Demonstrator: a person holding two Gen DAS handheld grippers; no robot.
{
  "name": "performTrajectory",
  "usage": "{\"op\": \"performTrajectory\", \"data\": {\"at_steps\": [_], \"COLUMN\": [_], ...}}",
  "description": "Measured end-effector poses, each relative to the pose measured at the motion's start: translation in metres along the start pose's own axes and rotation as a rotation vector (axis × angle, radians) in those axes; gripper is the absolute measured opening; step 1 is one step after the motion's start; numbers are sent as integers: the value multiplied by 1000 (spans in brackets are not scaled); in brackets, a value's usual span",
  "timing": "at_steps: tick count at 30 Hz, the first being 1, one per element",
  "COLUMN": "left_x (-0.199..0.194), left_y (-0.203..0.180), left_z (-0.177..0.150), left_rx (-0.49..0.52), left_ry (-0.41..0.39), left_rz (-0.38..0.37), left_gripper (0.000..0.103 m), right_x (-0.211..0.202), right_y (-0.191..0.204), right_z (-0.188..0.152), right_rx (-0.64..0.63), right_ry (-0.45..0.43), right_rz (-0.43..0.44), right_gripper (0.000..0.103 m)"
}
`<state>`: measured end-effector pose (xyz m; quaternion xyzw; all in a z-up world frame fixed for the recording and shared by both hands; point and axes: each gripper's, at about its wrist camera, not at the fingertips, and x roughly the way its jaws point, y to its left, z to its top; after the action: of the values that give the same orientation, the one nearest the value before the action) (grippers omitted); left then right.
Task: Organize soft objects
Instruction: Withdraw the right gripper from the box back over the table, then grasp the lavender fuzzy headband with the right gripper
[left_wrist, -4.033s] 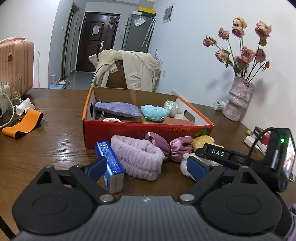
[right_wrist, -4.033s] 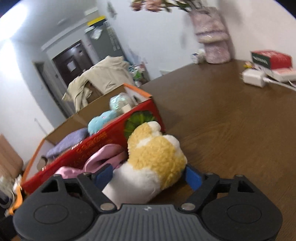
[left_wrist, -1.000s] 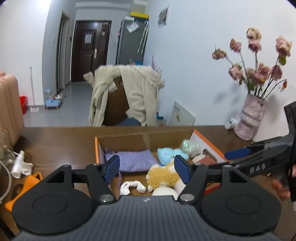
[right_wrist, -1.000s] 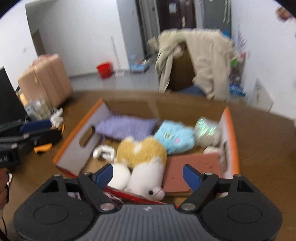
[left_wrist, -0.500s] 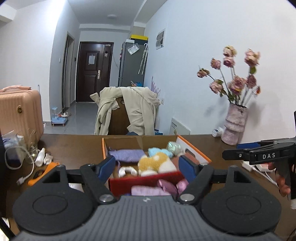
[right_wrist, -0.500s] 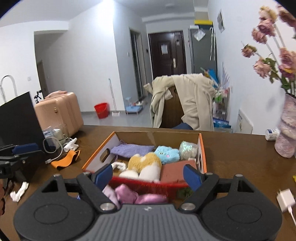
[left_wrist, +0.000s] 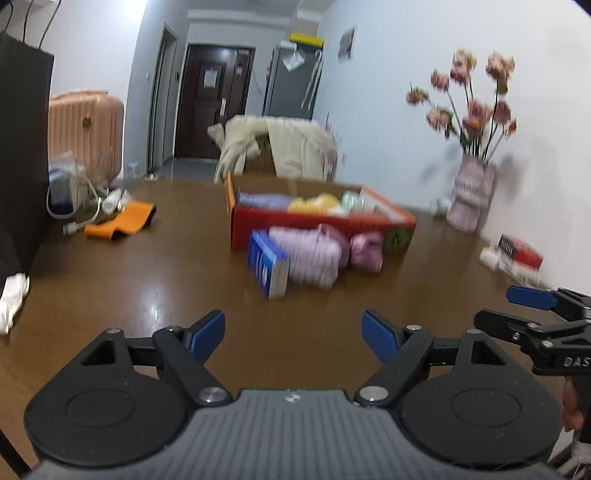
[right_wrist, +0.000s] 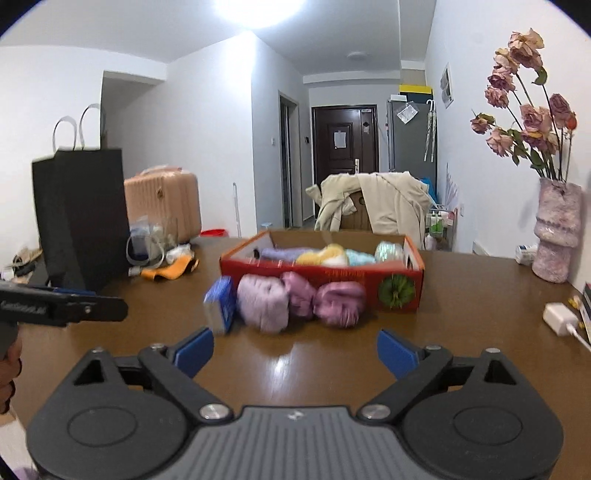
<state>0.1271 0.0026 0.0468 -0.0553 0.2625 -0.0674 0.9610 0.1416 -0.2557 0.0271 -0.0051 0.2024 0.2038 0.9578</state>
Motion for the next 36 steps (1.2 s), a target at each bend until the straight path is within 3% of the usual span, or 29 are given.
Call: {"op": "performTrajectory", "data": {"at_steps": [4,8,10,15,23,26,28,29,32,36], "left_x": [10,23,32,61,108,113,113,113,110,103], "left_y": [4,3,1,6,31,41,47,49,49,39], "left_z": [2,6,8,15,32,31,30,30,28,24], "left_rx": [-11,-23,-23,-35,-84,-98,-106,-108,-108,-105], "left_ry": [7,12,20,57,85,96,96,99,108,118], "left_rz": [-1,-20,-38,-55,-63,-66,-64,-62,-58,-82], "left_gripper": [83,82,75,63,61,61,61,61,61,61], "right_x": [1,10,19,60,166,201,218,223,212,167], "right_y": [4,-3,-8,-12,-17,-11,-6,-5,1,-3], "right_z": [-13,-5,0,12,48,54,55,55,52,41], "right_rx": [18,61,100,147,297,301,291,299,237,146], "right_ry": [54,46,64,136,182,201,201,214,204,195], "right_rz": [-2,-19,5,17,74,65,62,65,77,59], "right_gripper": [96,95,91,73,53,51,41,23,19,18]}}
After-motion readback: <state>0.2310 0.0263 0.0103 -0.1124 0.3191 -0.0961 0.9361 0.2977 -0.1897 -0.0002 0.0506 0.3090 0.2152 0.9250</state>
